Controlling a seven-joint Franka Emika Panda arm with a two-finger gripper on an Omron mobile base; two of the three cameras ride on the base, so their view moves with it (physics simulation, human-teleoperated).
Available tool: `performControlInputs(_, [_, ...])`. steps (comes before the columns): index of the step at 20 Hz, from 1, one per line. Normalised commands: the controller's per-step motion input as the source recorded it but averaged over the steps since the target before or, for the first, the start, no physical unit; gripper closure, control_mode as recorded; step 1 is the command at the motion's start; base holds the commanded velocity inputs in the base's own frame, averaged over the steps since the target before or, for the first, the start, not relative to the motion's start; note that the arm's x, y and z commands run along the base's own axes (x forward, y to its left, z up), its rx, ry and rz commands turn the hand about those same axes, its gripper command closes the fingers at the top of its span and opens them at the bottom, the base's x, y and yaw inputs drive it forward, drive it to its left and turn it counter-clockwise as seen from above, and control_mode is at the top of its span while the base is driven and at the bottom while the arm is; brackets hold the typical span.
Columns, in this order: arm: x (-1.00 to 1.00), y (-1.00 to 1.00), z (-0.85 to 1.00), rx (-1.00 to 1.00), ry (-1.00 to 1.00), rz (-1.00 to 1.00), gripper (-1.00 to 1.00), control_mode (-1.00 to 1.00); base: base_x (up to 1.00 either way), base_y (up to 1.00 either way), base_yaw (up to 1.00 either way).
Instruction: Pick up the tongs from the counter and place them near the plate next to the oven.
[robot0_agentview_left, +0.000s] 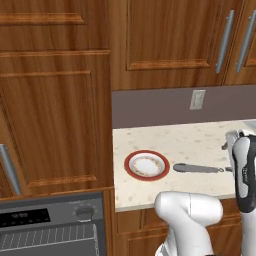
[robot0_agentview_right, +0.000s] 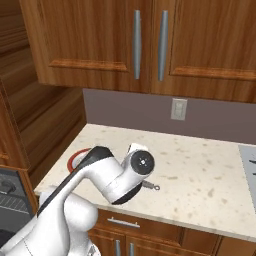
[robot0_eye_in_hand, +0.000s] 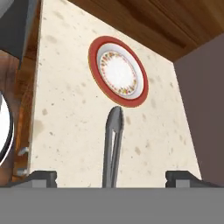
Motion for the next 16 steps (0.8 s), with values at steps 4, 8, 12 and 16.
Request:
performControlInputs(4, [-0.48, 0.56, 0.25, -0.31, 0.04, 0.0, -1.0, -1.0, 0.0, 0.0, 0.0])
performControlInputs(8, [-0.51, 0.62, 0.08, -0.27, -0.02, 0.0, -1.0, -1.0, 0.0, 0.0, 0.0])
performControlInputs(12, [-0.56, 0.57, 0.09, -0.18, -0.05, 0.0, -1.0, -1.0, 0.0, 0.0, 0.0])
performControlInputs(16, [-0.58, 0.71, 0.18, -0.21, -0.09, 0.0, -1.0, -1.0, 0.0, 0.0, 0.0])
